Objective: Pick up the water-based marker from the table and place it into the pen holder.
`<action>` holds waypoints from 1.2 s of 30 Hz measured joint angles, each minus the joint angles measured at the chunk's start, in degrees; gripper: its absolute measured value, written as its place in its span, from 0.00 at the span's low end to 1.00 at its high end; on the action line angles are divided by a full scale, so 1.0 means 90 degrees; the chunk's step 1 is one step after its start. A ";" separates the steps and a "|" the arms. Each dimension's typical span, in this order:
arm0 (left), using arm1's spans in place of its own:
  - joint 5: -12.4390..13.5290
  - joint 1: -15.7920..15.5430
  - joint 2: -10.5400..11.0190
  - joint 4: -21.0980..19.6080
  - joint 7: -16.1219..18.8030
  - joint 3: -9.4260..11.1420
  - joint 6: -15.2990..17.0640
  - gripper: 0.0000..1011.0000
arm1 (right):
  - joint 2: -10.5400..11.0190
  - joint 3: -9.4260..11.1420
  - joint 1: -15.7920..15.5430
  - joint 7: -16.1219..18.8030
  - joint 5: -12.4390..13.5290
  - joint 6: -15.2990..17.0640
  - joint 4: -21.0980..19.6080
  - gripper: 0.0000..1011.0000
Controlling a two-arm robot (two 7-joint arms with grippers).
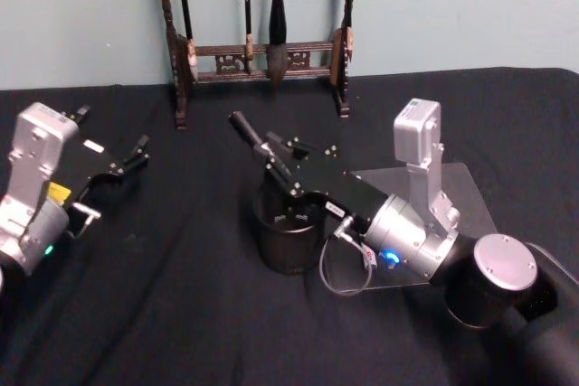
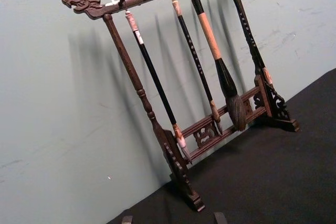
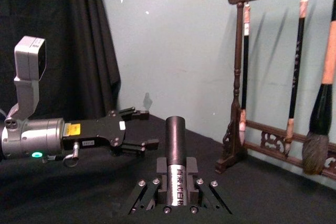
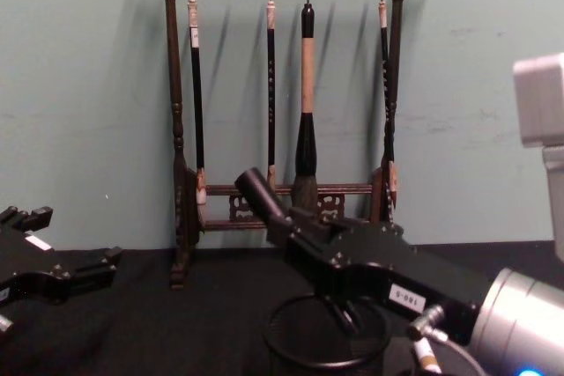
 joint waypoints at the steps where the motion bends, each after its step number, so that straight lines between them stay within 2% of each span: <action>1: 0.0000 0.0000 0.0000 0.0000 0.0000 0.0000 0.0000 0.99 | -0.0003 -0.0009 0.0000 0.0000 -0.0006 0.0005 0.0008 0.21; 14: 0.0000 0.0000 0.0000 0.0000 0.0000 0.0000 0.0000 0.99 | -0.0013 -0.0159 -0.0028 -0.0002 -0.0117 0.0099 0.0076 0.21; 31: 0.0000 0.0000 0.0000 0.0000 0.0000 0.0000 0.0000 0.99 | -0.0006 -0.0176 -0.0045 -0.0041 -0.0177 0.0100 0.0067 0.22; 36: 0.0000 0.0000 0.0000 0.0000 0.0000 0.0000 0.0000 0.99 | -0.0006 -0.0172 -0.0042 -0.0038 -0.0171 0.0098 0.0065 0.36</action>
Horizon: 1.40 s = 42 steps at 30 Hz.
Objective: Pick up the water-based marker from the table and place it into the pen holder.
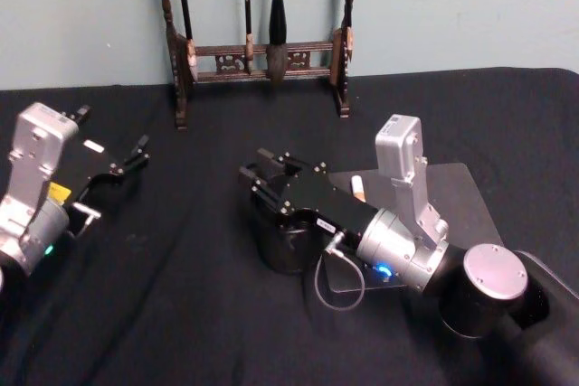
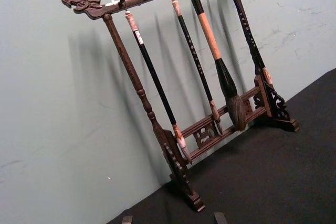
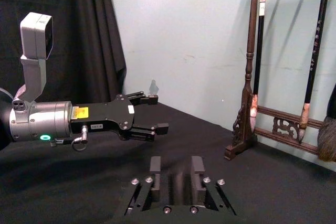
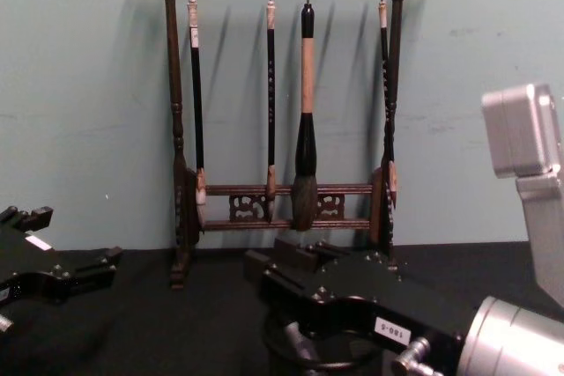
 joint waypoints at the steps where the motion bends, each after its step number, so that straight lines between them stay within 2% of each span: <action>1: 0.0000 0.0000 0.0000 0.0000 0.0000 0.0000 0.0000 0.99 | 0.0000 0.0000 0.0000 0.0000 0.0000 0.0000 0.0000 0.39; 2: 0.0000 0.0000 0.0000 0.0000 0.0000 0.0000 0.0000 0.99 | 0.0000 0.0001 0.0001 0.0001 0.0001 -0.0001 0.0000 0.41; 3: 0.0000 0.0000 0.0000 0.0000 0.0000 0.0000 0.0000 0.99 | 0.0000 0.0002 0.0002 0.0002 0.0003 -0.0001 0.0000 0.47; 5: 0.0000 0.0000 0.0000 0.0000 0.0000 0.0000 0.0000 0.99 | 0.0000 0.0004 0.0003 0.0003 0.0004 -0.0001 0.0000 0.50; 6: 0.0000 0.0000 0.0000 0.0000 0.0000 0.0000 0.0000 0.99 | 0.0000 0.0005 0.0003 0.0004 0.0005 -0.0001 0.0000 0.56; 9: 0.0000 0.0000 0.0000 0.0000 0.0000 0.0000 0.0000 0.99 | 0.0000 0.0005 0.0005 0.0005 0.0007 -0.0001 0.0000 0.62; 13: 0.0000 0.0000 0.0000 0.0000 0.0000 0.0000 0.0000 0.99 | 0.0000 0.0005 0.0006 0.0007 0.0010 -0.0001 0.0000 0.78; 16: 0.0000 0.0000 0.0000 0.0000 0.0000 0.0000 0.0000 0.99 | 0.0000 0.0005 0.0006 0.0009 0.0012 -0.0001 0.0000 0.83; 20: 0.0000 0.0000 0.0000 0.0000 0.0000 0.0000 0.0000 0.99 | 0.0000 0.0005 0.0006 0.0009 0.0015 -0.0001 0.0000 0.96; 26: 0.0000 0.0000 0.0000 0.0000 0.0000 0.0000 0.0000 0.99 | 0.0048 0.0025 -0.0004 -0.0024 0.0012 0.0080 -0.0080 0.99; 31: 0.0000 0.0000 0.0000 0.0000 0.0000 0.0000 0.0000 0.99 | 0.0196 0.0101 -0.0063 -0.0181 -0.0013 0.0331 -0.0374 0.99; 38: 0.0000 0.0000 0.0000 0.0000 0.0000 0.0000 0.0000 0.99 | 0.0486 0.0314 -0.0187 -0.0632 -0.0125 0.0972 -0.0914 0.99; 42: 0.0000 0.0000 0.0000 0.0000 0.0000 0.0000 0.0000 0.99 | 0.0701 0.0540 -0.0307 -0.1004 -0.0181 0.1527 -0.1261 0.99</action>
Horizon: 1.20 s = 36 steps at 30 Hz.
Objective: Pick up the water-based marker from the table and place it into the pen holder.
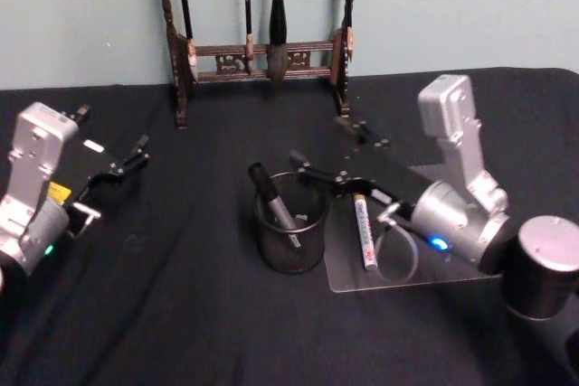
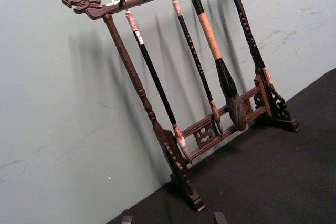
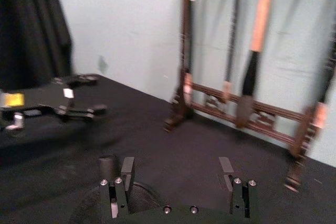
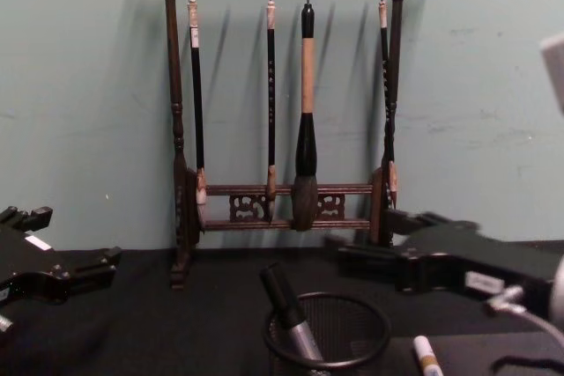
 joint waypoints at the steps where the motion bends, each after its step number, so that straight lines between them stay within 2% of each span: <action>1: 0.0000 0.0000 0.0000 0.0000 0.0000 0.0000 0.0000 0.99 | 0.0032 0.0037 -0.0019 -0.0056 -0.0010 0.0089 -0.0049 0.99; 9: 0.0000 0.0000 0.0000 0.0000 0.0000 0.0000 0.0000 0.99 | 0.0325 0.0406 -0.0258 -0.0496 -0.0119 0.0842 -0.0493 0.99; 10: 0.0000 0.0000 0.0000 0.0000 0.0000 0.0000 0.0000 0.99 | 0.0325 0.0406 -0.0258 -0.0496 -0.0119 0.0842 -0.0493 0.99; 13: 0.0000 0.0000 0.0000 0.0000 0.0000 0.0000 0.0000 0.99 | 0.0379 0.0454 -0.0309 -0.0643 -0.0217 0.1283 -0.0599 0.99; 18: 0.0000 0.0000 0.0000 0.0000 0.0000 0.0000 0.0000 0.99 | 0.0347 0.0437 -0.0316 -0.0833 -0.0361 0.1851 -0.0630 0.99; 19: 0.0000 0.0000 0.0000 0.0000 0.0000 0.0000 0.0000 0.99 | 0.0327 0.0400 -0.0300 -0.0887 -0.0437 0.2039 -0.0630 0.99; 23: 0.0000 0.0000 0.0000 0.0000 0.0000 0.0000 0.0000 0.99 | 0.0276 0.0303 -0.0234 -0.0977 -0.0606 0.2395 -0.0585 0.99; 29: 0.0000 0.0000 0.0000 0.0000 0.0000 0.0000 0.0000 0.99 | 0.0143 0.0185 -0.0111 -0.1083 -0.0847 0.2803 -0.0442 0.99; 36: 0.0000 0.0000 0.0000 0.0000 0.0000 0.0000 0.0000 0.99 | -0.0007 0.0121 -0.0014 -0.1173 -0.1032 0.3042 -0.0293 0.99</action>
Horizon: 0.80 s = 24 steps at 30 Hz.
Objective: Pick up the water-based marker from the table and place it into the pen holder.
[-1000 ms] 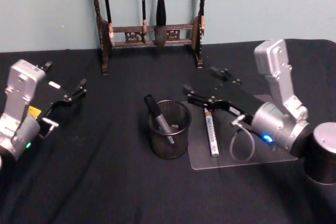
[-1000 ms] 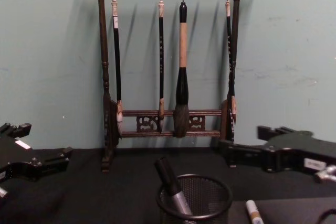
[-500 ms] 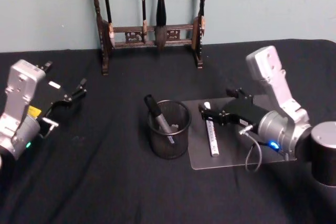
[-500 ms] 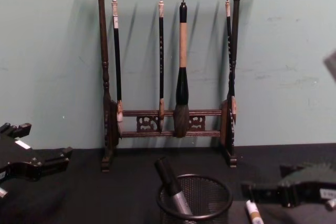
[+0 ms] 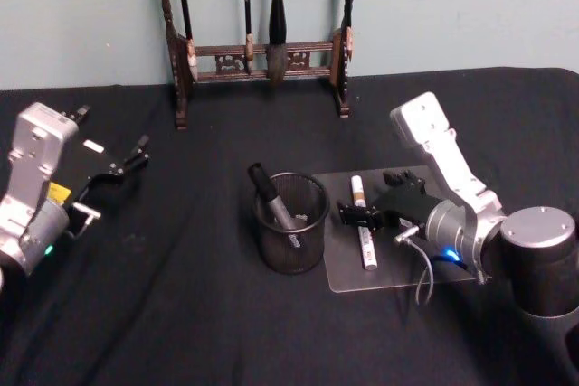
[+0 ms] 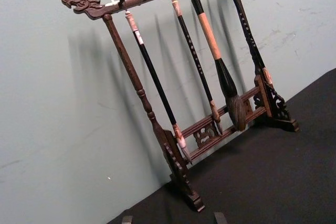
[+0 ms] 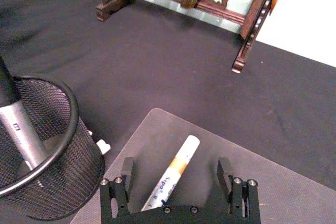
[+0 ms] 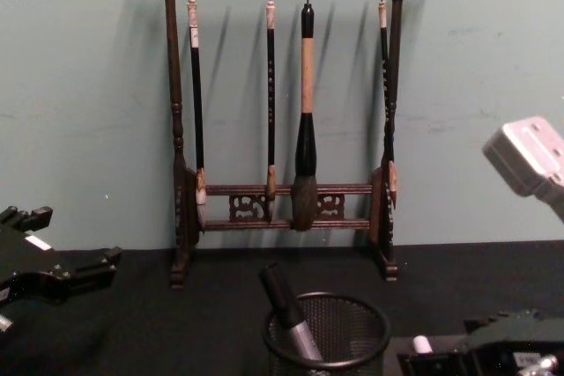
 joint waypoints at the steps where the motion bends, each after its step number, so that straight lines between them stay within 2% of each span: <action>1: 0.0000 0.0000 0.0000 0.0000 0.0000 0.0000 0.0000 0.99 | -0.0032 -0.0017 0.0022 -0.0016 -0.0049 0.0038 0.0038 0.99; 9: 0.0000 0.0000 0.0000 0.0000 0.0000 0.0000 0.0000 0.99 | -0.0162 -0.0040 0.0059 -0.0013 -0.0210 0.0201 0.0184 0.99; 24: 0.0000 0.0000 0.0000 0.0000 0.0000 -0.0001 0.0000 0.99 | -0.0338 0.0143 -0.0013 0.0137 -0.0314 0.0217 0.0289 0.99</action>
